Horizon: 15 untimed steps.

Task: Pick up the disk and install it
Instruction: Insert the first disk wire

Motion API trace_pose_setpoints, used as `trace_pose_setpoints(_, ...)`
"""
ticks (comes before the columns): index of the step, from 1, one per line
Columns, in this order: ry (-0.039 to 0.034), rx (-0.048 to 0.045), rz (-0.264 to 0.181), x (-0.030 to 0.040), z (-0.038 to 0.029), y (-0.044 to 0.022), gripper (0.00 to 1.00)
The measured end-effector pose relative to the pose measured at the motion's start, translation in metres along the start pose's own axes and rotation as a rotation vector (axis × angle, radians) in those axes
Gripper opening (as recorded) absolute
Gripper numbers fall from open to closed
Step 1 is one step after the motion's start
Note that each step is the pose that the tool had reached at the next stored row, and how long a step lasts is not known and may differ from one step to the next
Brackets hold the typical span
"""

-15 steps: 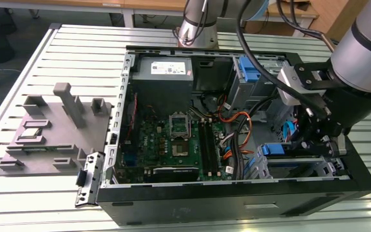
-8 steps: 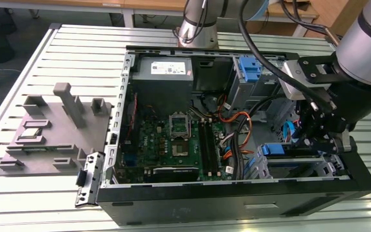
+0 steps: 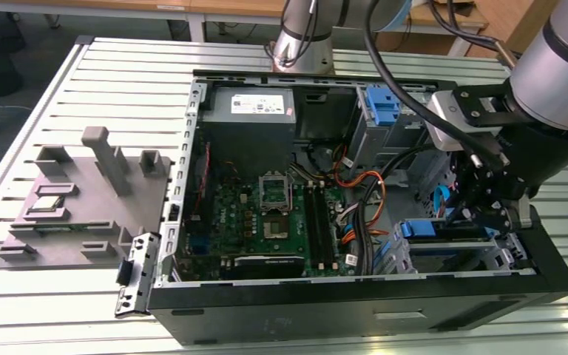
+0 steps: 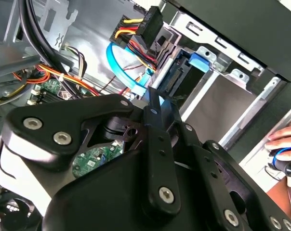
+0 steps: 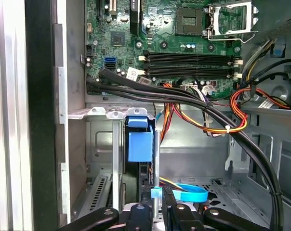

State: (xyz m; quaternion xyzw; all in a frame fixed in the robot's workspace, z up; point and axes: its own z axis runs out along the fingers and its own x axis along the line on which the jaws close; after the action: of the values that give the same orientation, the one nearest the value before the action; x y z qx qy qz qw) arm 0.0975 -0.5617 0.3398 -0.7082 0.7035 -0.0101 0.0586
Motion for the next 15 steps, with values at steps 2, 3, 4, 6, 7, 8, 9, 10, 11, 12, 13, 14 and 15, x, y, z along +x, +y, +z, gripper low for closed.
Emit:
trace_pose_setpoints(2,-0.0014,0.0000,0.000,0.0001,0.0022,0.0002,0.24)
trace_pose_setpoints(3,-0.0024,0.0000,0.000,0.0001,0.0027,0.0003,0.24)
trace_pose_setpoints(4,-0.0034,0.0000,0.000,0.0001,0.0029,0.0003,0.24)
trace_pose_setpoints(6,-0.0047,0.0000,0.000,0.0001,0.0033,0.0003,0.24)
trace_pose_setpoints(7,-0.0056,0.0000,0.001,0.0002,0.0038,0.0003,0.24)
trace_pose_setpoints(8,-0.0061,0.0000,0.001,0.0002,0.0042,0.0004,0.24)
trace_pose_setpoints(9,-0.0065,0.0000,0.001,0.0002,0.0045,0.0004,0.24)
trace_pose_setpoints(10,-0.0068,0.0000,0.001,0.0002,0.0046,0.0004,0.24)
trace_pose_setpoints(11,-0.0071,0.0000,0.001,0.0002,0.0047,0.0004,0.24)
trace_pose_setpoints(12,-0.0076,0.0000,0.001,0.0002,0.0050,0.0005,0.24)
trace_pose_setpoints(13,-0.0080,0.0000,0.001,0.0002,0.0052,0.0005,0.24)
trace_pose_setpoints(14,-0.0080,0.0000,0.001,0.0002,0.0053,0.0005,0.24)
trace_pose_setpoints(15,-0.0080,0.0000,0.001,0.0002,0.0054,0.0005,0.24)
